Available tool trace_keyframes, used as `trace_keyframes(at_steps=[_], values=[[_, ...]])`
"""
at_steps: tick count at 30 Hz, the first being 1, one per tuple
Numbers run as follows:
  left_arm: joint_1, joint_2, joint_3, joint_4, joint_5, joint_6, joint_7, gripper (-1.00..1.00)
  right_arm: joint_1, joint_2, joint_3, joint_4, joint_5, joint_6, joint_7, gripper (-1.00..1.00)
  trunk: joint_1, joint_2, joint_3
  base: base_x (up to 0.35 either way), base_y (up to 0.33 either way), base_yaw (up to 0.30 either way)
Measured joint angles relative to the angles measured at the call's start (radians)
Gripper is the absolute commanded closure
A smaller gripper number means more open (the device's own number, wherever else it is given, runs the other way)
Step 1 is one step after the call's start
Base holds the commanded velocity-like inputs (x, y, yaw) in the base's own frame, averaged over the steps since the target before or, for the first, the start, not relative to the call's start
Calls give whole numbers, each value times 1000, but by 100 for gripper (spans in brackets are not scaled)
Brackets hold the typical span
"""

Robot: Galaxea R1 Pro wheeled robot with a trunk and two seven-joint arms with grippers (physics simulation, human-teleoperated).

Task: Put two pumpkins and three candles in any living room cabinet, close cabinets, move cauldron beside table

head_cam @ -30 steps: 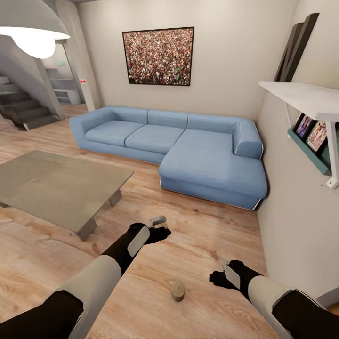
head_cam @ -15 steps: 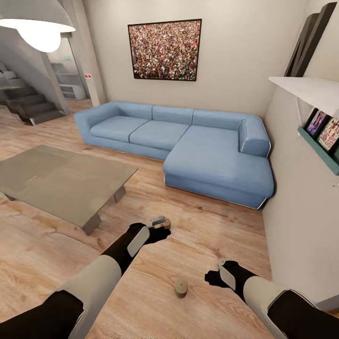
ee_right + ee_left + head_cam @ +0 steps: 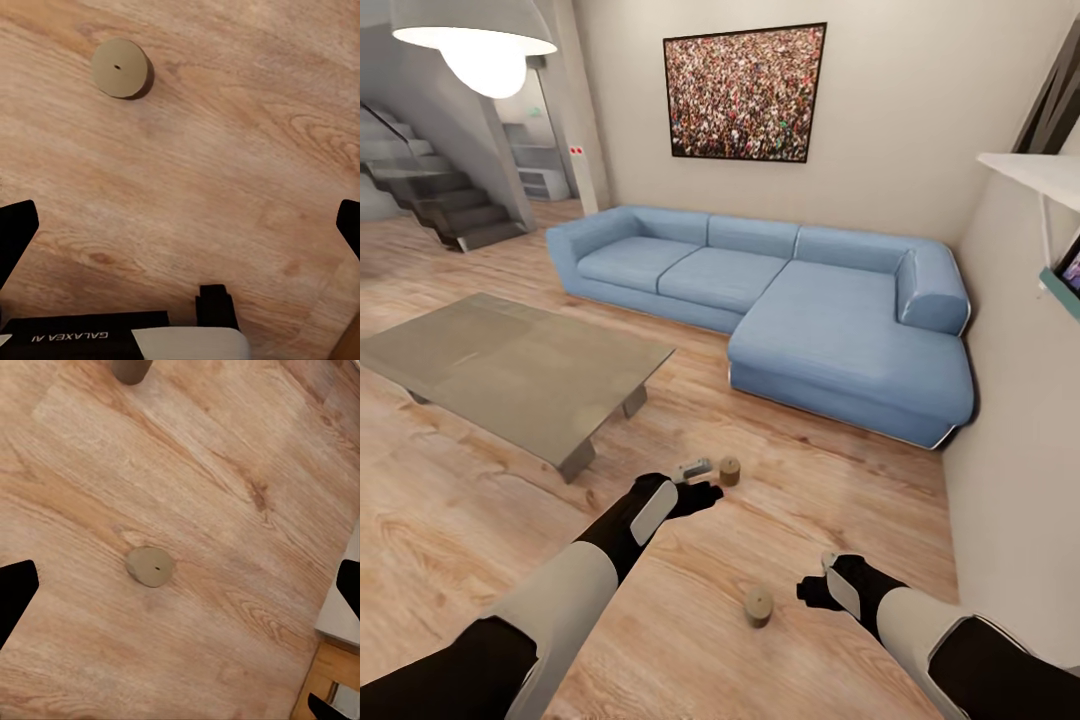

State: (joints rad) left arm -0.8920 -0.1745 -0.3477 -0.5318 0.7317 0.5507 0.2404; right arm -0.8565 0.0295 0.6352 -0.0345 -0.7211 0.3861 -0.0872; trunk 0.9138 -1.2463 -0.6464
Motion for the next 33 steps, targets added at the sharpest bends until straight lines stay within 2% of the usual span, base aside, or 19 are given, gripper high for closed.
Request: trace_keyframes(at_steps=[10,17,23,33], values=[[0,0,-2,-1,1,3,-2,-100,1,0,0,0,0,-21,0,-100,0,0,-15,0,0,167],[0,0,-2,-5,2,4,-6,-100,1,0,-1,0,0,-70,0,-100,27,-49,-47,0,0,167],[0,0,-4,-7,2,5,-8,-100,1,0,-2,0,-1,-78,0,-100,50,-91,-74,0,0,152],[0,0,-5,-7,3,6,-8,-100,2,-1,-3,0,-5,-152,17,-100,88,-161,-106,0,0,25]])
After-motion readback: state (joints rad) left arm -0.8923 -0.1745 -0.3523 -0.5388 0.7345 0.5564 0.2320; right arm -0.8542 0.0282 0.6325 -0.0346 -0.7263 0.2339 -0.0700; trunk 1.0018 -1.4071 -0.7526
